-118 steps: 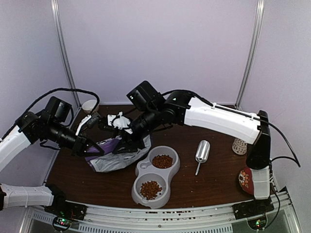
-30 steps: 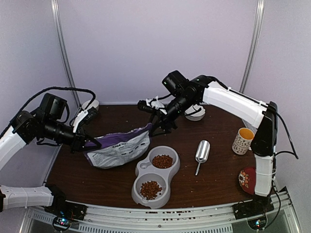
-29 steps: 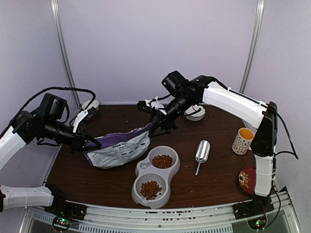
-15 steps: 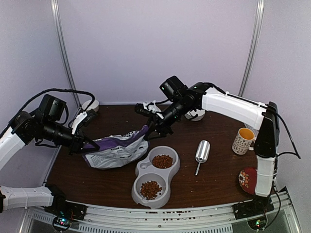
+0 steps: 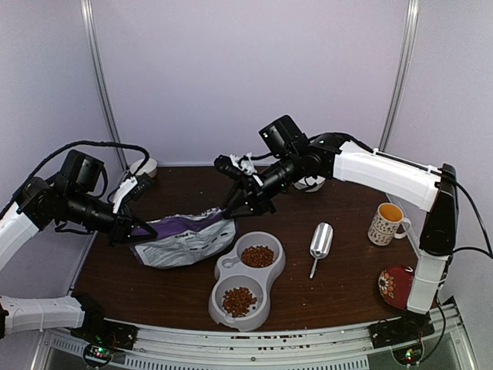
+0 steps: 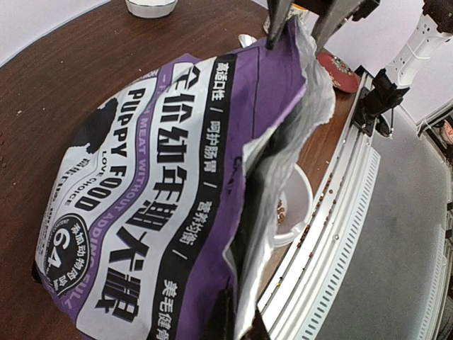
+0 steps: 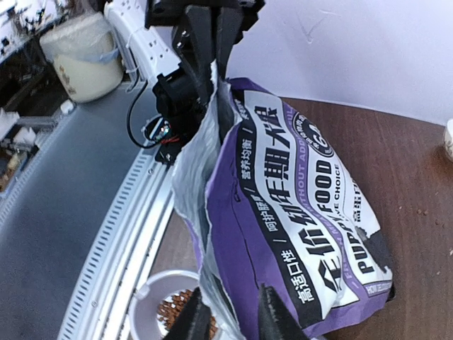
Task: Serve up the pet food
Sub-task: Press the seal on the pet food bag.
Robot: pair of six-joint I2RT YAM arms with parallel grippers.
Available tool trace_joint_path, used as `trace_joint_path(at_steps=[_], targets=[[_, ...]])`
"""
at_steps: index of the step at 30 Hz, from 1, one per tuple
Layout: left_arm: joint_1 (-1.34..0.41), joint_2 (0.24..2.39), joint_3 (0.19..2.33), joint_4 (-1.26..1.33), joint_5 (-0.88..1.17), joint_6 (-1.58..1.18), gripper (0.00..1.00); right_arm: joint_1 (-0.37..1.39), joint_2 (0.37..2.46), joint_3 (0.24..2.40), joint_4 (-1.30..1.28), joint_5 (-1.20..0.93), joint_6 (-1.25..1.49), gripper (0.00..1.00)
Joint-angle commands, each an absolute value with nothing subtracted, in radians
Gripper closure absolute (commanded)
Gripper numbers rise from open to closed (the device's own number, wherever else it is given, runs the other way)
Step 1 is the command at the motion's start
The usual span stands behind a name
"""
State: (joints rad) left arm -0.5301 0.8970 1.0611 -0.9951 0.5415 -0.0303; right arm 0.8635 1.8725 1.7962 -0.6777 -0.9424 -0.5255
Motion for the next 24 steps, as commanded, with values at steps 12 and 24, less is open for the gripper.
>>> trace_joint_path(at_steps=[12,24], targets=[[-0.523,0.892,1.095,-1.003,0.595,-0.047,1.0,0.774,2.001,1.956,-0.812,-1.081,-0.317,1.0],[-0.523,0.874,1.007,-1.107,0.8,-0.151,1.0,0.712,2.088,2.163,-1.17,-1.018,-0.488,1.0]])
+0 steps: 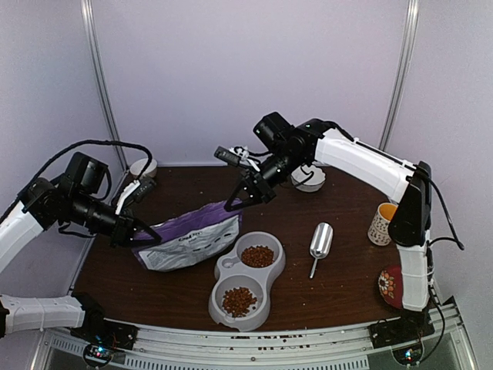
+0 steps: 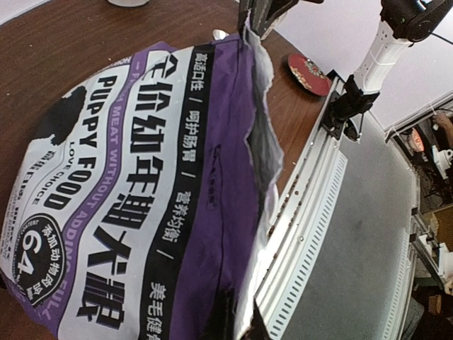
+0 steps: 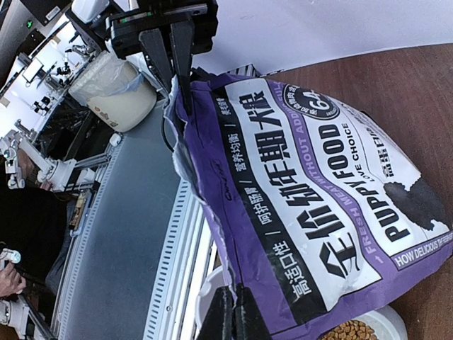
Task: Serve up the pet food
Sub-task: Press the seal on the pet food bag.
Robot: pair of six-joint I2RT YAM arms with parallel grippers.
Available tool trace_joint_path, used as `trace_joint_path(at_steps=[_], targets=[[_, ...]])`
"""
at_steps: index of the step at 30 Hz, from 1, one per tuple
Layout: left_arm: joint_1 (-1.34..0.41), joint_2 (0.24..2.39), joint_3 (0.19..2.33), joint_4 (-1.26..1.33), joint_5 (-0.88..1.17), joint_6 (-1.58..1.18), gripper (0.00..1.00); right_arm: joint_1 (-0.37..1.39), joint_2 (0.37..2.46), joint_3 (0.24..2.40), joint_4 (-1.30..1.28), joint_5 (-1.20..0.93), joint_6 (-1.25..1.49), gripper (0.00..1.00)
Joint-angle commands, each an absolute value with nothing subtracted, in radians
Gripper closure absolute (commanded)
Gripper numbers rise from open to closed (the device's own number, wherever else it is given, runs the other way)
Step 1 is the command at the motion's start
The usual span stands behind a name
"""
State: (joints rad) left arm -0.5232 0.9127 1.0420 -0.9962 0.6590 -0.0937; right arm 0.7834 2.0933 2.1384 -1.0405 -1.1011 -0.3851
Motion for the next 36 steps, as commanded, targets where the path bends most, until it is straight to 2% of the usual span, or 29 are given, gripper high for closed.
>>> trace_joint_path(at_steps=[1,3,4,6,8,14,19,22,27,36], targets=[[-0.523,0.873,0.998,-1.108,0.799,-0.154,1.0,0.709,2.081,2.158,-1.162,-1.031,-0.499,1.0],[-0.524,0.876,0.994,-1.111,0.771,-0.152,1.0,0.712,2.076,2.149,-1.126,-1.052,-0.481,1.0],[-0.523,0.879,1.003,-1.108,0.762,-0.148,0.96,0.717,2.076,2.149,-1.11,-1.065,-0.469,1.0],[-0.523,0.881,1.019,-1.065,0.78,-0.154,0.77,0.734,2.083,2.156,-1.094,-1.074,-0.455,1.0],[-0.523,0.893,1.05,-1.025,0.779,-0.161,0.64,0.751,2.088,2.165,-1.094,-1.075,-0.456,1.0],[-0.537,0.984,1.259,-1.047,0.644,-0.101,0.48,0.766,2.089,2.173,-1.018,-1.101,-0.339,1.0],[-0.653,0.96,1.338,-0.998,0.385,0.002,0.35,0.767,2.078,2.137,-0.933,-1.1,-0.235,1.0],[-0.706,0.944,1.305,-0.91,0.345,0.04,0.17,0.768,2.066,2.113,-0.9,-1.088,-0.218,1.0],[-0.708,1.079,1.378,-0.91,0.468,0.0,0.14,0.77,2.039,2.085,-0.879,-1.063,-0.233,1.0],[-0.707,1.288,1.428,-0.991,0.587,-0.039,0.2,0.772,1.986,2.015,-0.888,-0.981,-0.299,1.0]])
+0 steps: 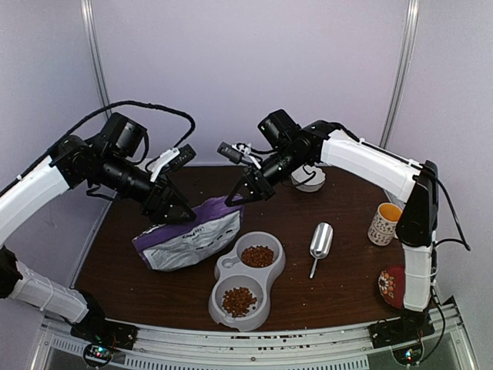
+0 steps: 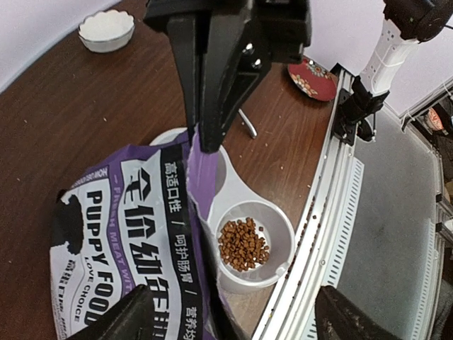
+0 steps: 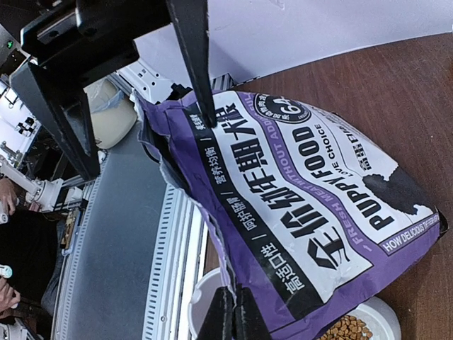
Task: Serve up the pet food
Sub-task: Press the seal on the pet food bag, then pick up the pet food bag at the center of the board.
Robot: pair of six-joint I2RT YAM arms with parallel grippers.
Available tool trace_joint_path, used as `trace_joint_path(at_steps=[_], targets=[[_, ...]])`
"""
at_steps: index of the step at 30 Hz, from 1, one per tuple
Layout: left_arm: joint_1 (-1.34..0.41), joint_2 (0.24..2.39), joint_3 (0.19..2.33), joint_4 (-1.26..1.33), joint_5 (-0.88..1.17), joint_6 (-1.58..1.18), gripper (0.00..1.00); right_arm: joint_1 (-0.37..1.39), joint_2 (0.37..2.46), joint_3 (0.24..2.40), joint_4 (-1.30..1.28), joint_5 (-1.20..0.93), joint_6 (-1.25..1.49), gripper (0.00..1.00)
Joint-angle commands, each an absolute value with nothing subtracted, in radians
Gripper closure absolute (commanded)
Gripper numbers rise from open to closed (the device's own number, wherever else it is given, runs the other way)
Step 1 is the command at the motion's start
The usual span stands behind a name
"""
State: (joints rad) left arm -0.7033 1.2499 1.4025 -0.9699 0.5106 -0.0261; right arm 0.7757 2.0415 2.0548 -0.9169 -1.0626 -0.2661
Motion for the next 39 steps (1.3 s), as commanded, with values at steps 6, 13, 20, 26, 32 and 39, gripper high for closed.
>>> trace_joint_path(at_steps=[6,13,20,26,32,39], targets=[[-0.707,1.349,1.419,-1.005,0.602,-0.038,0.4,0.772,1.942,1.975,-0.871,-0.979,-0.33,1.0],[-0.707,1.367,1.381,-1.012,0.632,-0.028,0.75,0.772,1.933,1.98,-0.874,-0.983,-0.354,1.0],[-0.707,1.377,1.336,-0.989,0.799,-0.059,1.0,0.772,1.907,1.953,-0.802,-0.966,-0.397,1.0],[-0.697,1.368,1.304,-0.967,0.798,-0.124,1.0,0.772,1.823,1.831,-0.546,-0.928,-0.293,0.6],[-0.58,1.272,1.221,-0.922,0.767,-0.159,1.0,0.772,1.755,1.747,-0.434,-0.855,-0.219,0.44],[-0.392,1.148,1.152,-0.972,0.728,-0.111,1.0,0.769,1.695,1.705,-0.355,-0.746,-0.118,0.28]])
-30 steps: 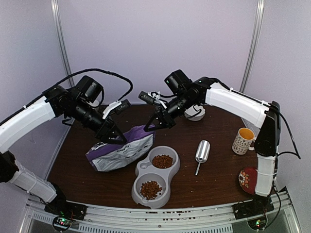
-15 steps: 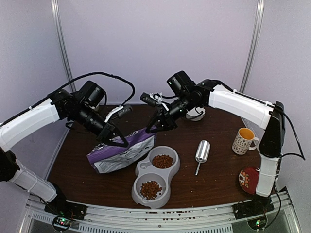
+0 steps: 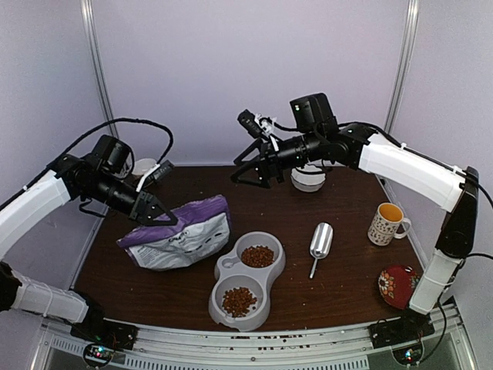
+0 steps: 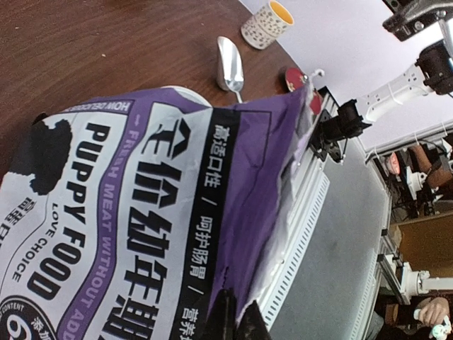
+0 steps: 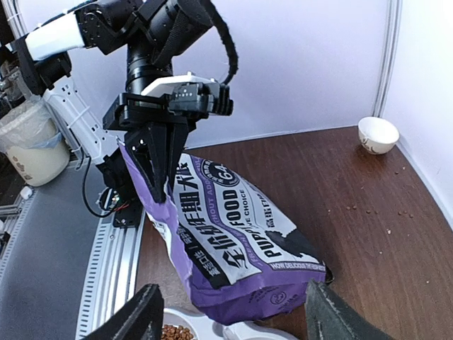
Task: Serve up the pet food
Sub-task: Pick up the pet food bag at the center of the board, then place the pet food bag in the corner of the board.
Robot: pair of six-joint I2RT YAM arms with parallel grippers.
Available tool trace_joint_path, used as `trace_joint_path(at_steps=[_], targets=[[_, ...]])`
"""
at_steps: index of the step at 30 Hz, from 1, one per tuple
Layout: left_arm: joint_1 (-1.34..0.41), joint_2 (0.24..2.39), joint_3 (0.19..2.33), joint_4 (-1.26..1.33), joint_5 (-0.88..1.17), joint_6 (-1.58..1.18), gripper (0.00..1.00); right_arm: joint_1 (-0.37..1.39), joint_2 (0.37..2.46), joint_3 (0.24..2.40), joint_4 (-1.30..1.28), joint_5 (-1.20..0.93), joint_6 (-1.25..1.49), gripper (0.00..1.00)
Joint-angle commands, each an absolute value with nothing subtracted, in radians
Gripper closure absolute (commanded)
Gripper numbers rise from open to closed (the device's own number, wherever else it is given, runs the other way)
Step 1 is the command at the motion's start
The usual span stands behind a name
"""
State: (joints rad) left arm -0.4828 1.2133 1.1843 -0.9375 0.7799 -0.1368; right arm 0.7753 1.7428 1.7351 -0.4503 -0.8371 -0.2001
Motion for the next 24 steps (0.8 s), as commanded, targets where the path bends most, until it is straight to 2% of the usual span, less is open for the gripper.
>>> trace_joint_path(at_steps=[1,9,24], targets=[[-0.376,1.132,1.146,-0.973,0.717,-0.111,1.0,0.769,1.687,1.7,-0.343,-0.728,-0.106,0.22],[-0.21,1.006,1.115,-0.979,0.672,-0.132,1.0,0.763,1.625,1.649,-0.261,-0.604,-0.006,0.12],[0.01,0.946,1.018,-0.851,0.642,-0.265,1.0,0.762,1.573,1.451,-0.08,-0.61,0.202,0.12]])
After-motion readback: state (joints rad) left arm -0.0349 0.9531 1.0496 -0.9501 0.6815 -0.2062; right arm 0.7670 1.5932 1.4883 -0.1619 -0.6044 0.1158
